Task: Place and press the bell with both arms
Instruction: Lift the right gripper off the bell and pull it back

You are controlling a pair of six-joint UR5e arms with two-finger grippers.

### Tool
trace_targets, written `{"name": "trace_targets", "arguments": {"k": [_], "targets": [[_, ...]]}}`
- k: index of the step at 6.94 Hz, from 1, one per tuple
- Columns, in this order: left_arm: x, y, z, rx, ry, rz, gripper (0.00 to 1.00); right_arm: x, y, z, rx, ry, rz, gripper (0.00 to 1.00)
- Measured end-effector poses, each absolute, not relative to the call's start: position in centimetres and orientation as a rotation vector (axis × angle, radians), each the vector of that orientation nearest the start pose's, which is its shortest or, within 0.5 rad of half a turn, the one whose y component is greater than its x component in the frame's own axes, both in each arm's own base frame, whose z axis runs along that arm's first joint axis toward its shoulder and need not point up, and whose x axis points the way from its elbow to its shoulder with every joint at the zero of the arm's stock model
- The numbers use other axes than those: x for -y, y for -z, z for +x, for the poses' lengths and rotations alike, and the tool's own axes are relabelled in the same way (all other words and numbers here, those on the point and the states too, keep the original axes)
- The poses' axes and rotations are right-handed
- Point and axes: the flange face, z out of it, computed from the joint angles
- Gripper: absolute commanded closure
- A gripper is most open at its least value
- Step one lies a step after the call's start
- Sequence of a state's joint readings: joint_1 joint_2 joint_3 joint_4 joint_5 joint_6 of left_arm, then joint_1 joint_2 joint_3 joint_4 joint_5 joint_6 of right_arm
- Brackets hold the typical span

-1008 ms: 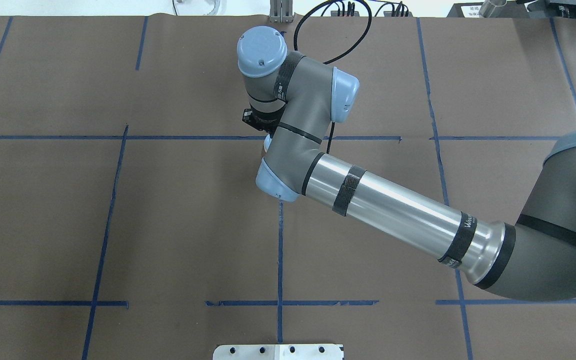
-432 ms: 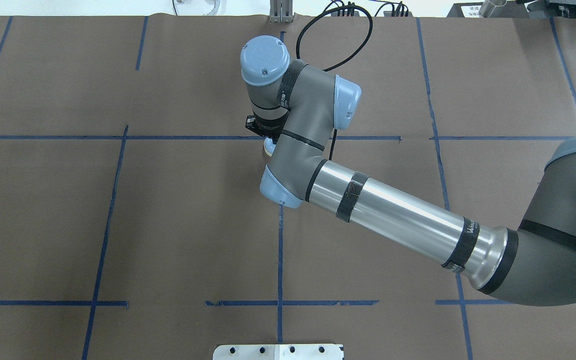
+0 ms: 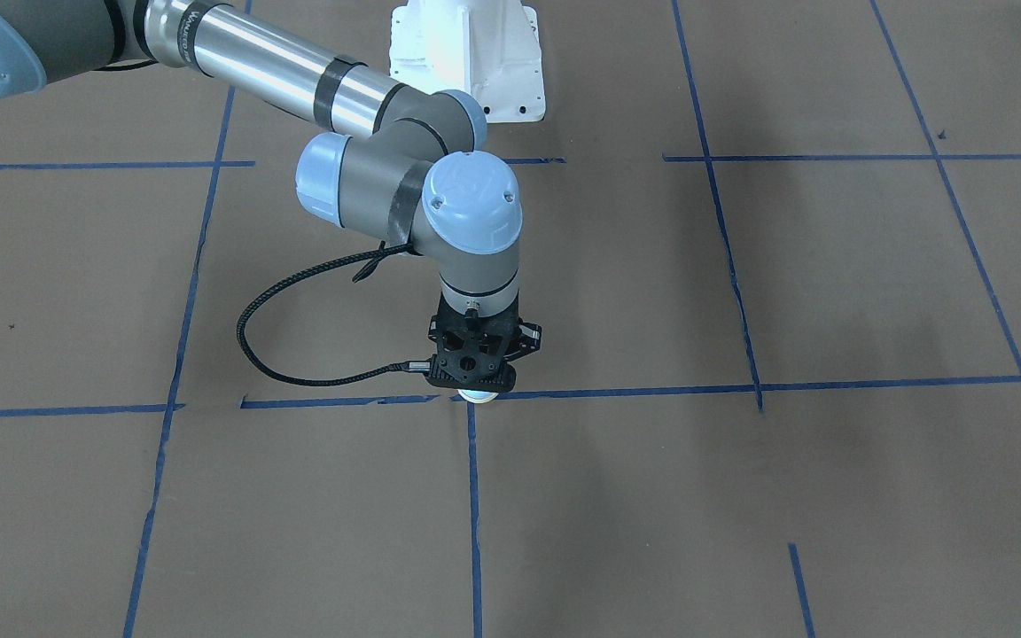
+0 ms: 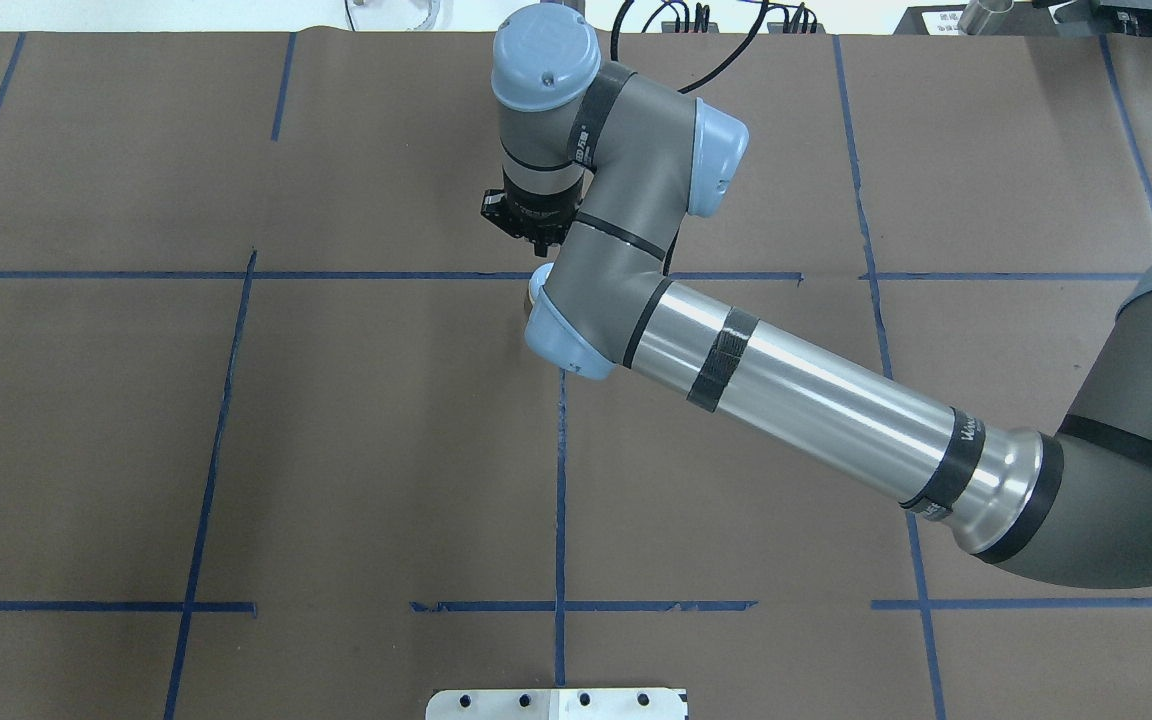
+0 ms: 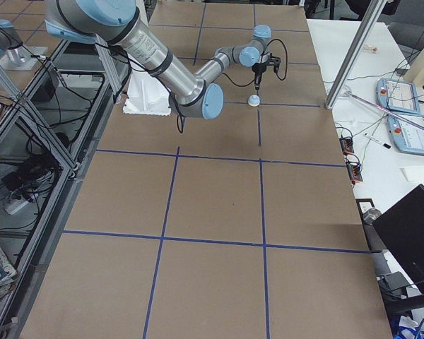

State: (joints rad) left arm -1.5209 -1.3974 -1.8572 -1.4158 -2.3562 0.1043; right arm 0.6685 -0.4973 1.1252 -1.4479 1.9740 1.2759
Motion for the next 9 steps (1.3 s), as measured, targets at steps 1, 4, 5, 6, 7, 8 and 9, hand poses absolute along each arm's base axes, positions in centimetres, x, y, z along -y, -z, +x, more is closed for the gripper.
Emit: {"name": "trace_targets", "arguments": {"k": [1,4,5,6,7,8,9], "targets": [[41.6,-61.2,-4.2,-0.786,-0.130,-0.020,0.00,59.5,-13.6,-57.7,0.844,-0.209,-0.009,0.00],[41.6,-61.7,-4.2,-0.785,-0.129,-0.027,0.00,62.3,-19.5,-49.6,0.836,-0.173,-0.054,0.00],[41.6,-61.8,-4.2,-0.785,-0.128,-0.029,0.00,61.4,-23.6,-44.7,0.806,-0.108,-0.034,0.00],[41.5,-61.9,-4.2,-0.785,-0.128,-0.031,0.00,59.7,-27.7,-39.1,0.770,-0.027,-0.004,0.00],[41.5,-62.0,-4.2,-0.784,-0.128,-0.033,0.00,57.6,-31.5,-33.0,0.736,0.052,0.029,0.00],[41.5,-62.0,-4.2,-0.784,-0.127,-0.034,0.00,55.2,-34.9,-27.2,0.711,0.117,0.057,0.00],[41.5,-62.1,-4.2,-0.783,-0.126,-0.036,0.00,52.9,-38.2,-21.3,0.699,0.162,0.075,0.00]]}}
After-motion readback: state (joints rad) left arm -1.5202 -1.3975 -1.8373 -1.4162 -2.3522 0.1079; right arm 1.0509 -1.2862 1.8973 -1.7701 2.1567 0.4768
